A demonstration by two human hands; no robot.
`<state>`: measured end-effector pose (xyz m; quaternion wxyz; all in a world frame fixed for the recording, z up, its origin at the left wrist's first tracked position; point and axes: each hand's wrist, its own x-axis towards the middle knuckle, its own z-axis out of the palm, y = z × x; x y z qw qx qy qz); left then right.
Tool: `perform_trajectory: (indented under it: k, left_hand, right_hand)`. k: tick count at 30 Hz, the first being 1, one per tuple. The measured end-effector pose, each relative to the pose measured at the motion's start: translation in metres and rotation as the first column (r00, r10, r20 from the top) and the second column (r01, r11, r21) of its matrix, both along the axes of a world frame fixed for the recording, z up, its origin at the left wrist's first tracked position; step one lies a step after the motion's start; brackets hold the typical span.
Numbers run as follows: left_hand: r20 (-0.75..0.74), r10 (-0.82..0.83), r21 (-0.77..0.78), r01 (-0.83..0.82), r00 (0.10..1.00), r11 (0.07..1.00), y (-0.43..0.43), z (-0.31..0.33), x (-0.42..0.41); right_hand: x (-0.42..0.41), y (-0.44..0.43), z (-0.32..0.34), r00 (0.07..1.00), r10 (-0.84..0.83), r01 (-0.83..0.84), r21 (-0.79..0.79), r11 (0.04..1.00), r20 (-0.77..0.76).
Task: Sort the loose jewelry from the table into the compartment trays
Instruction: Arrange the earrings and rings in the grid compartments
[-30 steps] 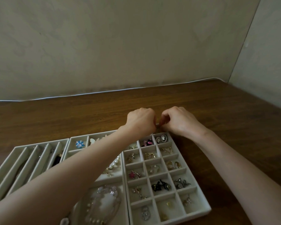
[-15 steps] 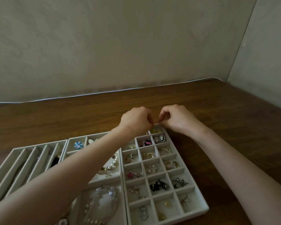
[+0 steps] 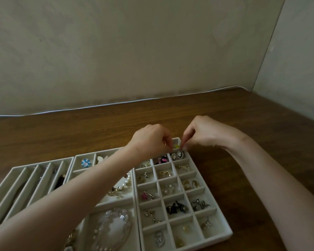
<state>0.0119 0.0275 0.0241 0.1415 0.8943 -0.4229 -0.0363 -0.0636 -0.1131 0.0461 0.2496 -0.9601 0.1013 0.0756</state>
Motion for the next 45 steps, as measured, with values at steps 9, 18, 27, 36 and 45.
perform_trajectory:
  k: [9,18,27,36,45]
  left_hand:
    - [0.183,0.021,0.132,-0.045,0.983,0.990,-0.010,0.001,-0.015]
    - [0.147,0.047,0.188,-0.074,0.988,0.979,-0.018,0.006,-0.021]
    - [0.013,0.070,0.131,-0.071,0.997,0.989,-0.016,0.001,-0.014]
    - [-0.416,0.029,-0.182,-0.114,0.909,0.977,0.003,0.005,0.003]
    - [-0.557,-0.044,-0.311,-0.160,0.829,0.937,0.014,0.009,0.009]
  right_hand:
    - [0.003,0.022,-0.009,0.991,0.030,0.026,-0.409,0.912,0.130]
    - [0.002,0.025,-0.008,0.996,0.065,-0.029,-0.451,0.892,0.063]
    - [0.002,0.021,-0.005,1.000,0.000,-0.005,-0.258,0.966,-0.021]
    - [0.001,0.005,-0.005,0.998,0.019,-0.016,0.049,0.999,-0.058]
    - [-0.003,-0.019,0.004,0.997,-0.061,0.041,0.353,0.935,0.046]
